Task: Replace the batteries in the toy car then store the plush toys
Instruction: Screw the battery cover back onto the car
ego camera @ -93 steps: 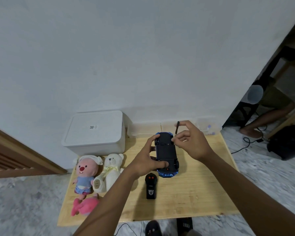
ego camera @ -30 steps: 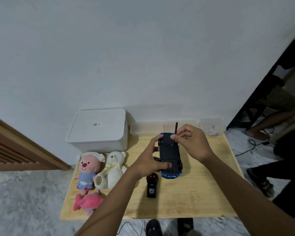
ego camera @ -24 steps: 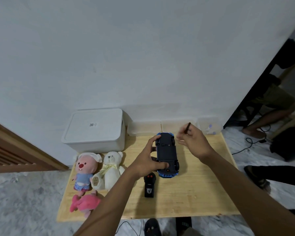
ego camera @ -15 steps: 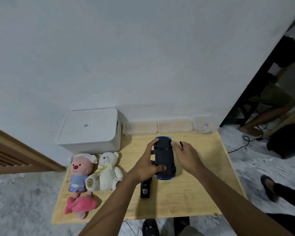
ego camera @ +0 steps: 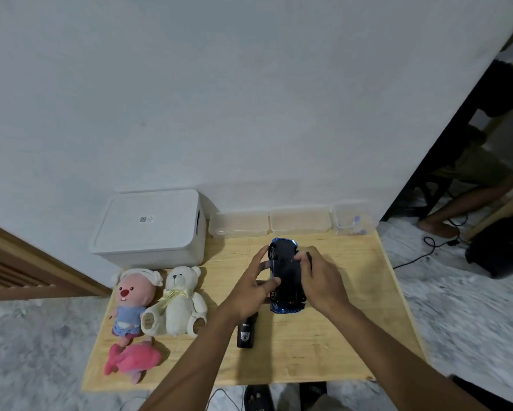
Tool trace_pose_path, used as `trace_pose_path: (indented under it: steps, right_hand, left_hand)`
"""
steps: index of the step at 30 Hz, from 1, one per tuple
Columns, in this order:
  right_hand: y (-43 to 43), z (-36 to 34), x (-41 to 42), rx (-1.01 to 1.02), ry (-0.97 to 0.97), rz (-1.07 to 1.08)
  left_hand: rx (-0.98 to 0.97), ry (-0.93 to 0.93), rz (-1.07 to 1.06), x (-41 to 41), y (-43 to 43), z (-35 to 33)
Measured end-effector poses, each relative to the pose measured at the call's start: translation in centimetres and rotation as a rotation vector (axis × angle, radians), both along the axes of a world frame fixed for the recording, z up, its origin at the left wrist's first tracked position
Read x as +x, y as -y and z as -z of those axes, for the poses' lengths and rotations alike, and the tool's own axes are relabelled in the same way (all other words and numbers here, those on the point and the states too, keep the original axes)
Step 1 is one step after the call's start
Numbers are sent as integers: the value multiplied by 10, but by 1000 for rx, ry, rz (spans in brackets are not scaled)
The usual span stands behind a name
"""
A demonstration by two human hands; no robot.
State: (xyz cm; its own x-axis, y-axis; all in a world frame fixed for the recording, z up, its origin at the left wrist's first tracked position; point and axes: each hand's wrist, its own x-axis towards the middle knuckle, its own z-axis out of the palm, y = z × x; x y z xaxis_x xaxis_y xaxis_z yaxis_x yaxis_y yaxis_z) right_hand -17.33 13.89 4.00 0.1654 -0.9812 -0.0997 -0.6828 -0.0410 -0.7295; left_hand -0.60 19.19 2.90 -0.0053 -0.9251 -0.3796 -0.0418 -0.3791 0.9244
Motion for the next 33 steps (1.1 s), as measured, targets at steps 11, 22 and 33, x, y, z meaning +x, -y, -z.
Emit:
trace_pose_path:
  steps: [11, 22, 33]
  right_hand:
    - [9, 20, -2, 471, 249, 12]
    - [15, 19, -30, 394, 429, 82]
    - [21, 29, -37, 323, 298, -74]
  left_hand:
    - [-21, 49, -14, -6, 16, 11]
    - [-124, 148, -36, -22, 23, 27]
    - [66, -36, -78, -25, 18, 40]
